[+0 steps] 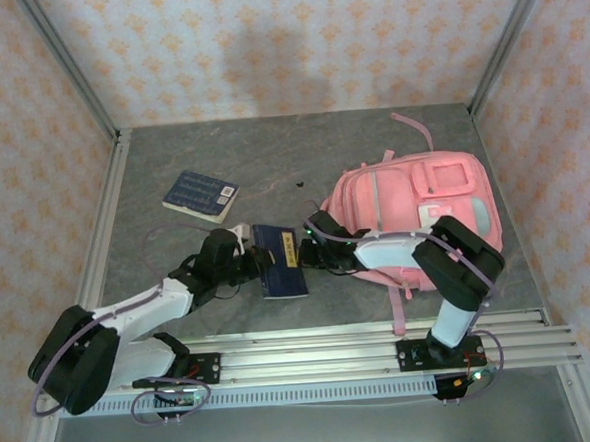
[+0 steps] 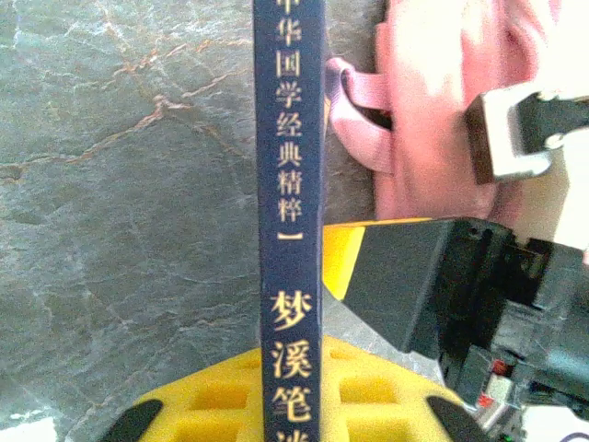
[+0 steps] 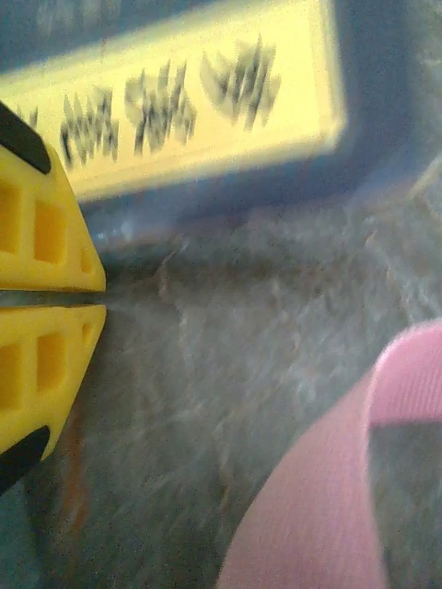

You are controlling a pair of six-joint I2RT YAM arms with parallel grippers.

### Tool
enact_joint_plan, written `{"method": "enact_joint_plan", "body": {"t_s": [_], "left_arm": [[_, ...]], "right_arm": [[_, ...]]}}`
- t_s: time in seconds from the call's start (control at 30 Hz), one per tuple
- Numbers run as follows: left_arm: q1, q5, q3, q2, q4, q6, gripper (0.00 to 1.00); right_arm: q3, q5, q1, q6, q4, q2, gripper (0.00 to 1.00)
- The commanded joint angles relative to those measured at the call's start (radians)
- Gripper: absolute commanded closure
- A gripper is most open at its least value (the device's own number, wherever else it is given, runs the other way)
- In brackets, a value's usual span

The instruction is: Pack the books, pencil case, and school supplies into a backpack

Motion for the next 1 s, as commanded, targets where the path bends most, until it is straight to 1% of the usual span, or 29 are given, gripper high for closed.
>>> {"method": "enact_joint_plan", "body": {"t_s": [0.0, 0.1, 0.17, 0.23, 0.27, 0.33, 0.37, 0.47, 0.53, 0.67, 0.77, 0.9, 0.97], "left_arm": [[-0.004, -0.003, 0.044, -0.098, -0.047, 0.048, 1.0], [-0.002, 0.006, 0.045, -0.185, -0.073, 0.057, 1.0], [-0.001, 0.01, 0.047, -0.251, -0.088, 0.059, 1.0], [0.0, 0.017, 0.053, -0.308, -0.1, 0.058, 1.0], [-0.001, 0.021, 0.058, -0.332, -0.105, 0.056, 1.0], [0.0, 0.038, 0.068, -0.368, -0.109, 0.042, 1.0], [0.0, 0.054, 0.071, -0.385, -0.101, 0.032, 1.0], [0.0, 0.109, 0.073, -0.408, -0.046, -0.019, 1.0], [-0.002, 0.153, 0.071, -0.411, 0.016, -0.058, 1.0], [-0.006, 0.207, 0.082, -0.424, 0.075, -0.096, 1.0], [-0.011, 0.232, 0.083, -0.44, 0.127, -0.125, 1.0], [-0.044, 0.263, 0.098, -0.445, 0.159, -0.125, 1.0], [-0.067, 0.281, 0.115, -0.438, 0.151, -0.103, 1.0]], "right_arm": [[-0.06, -0.054, -0.075, 0.003, -0.032, -0.131, 0.84], [-0.08, -0.152, -0.129, -0.028, -0.013, -0.25, 0.73], [-0.109, -0.27, -0.159, -0.026, 0.059, -0.324, 0.57], [-0.141, -0.337, -0.179, 0.002, 0.125, -0.394, 0.38], [-0.152, -0.374, -0.191, 0.014, 0.155, -0.426, 0.31], [-0.16, -0.442, -0.208, 0.032, 0.195, -0.472, 0.2], [-0.158, -0.49, -0.213, 0.042, 0.217, -0.488, 0.17], [-0.14, -0.587, -0.216, 0.057, 0.245, -0.49, 0.1], [-0.127, -0.627, -0.215, 0.057, 0.24, -0.489, 0.08], [-0.132, -0.686, -0.216, 0.071, 0.299, -0.49, 0.06], [-0.138, -0.727, -0.216, 0.102, 0.362, -0.486, 0.06], [-0.127, -0.755, -0.215, 0.121, 0.38, -0.446, 0.11], [-0.136, -0.769, -0.215, 0.161, 0.451, -0.439, 0.15]]}}
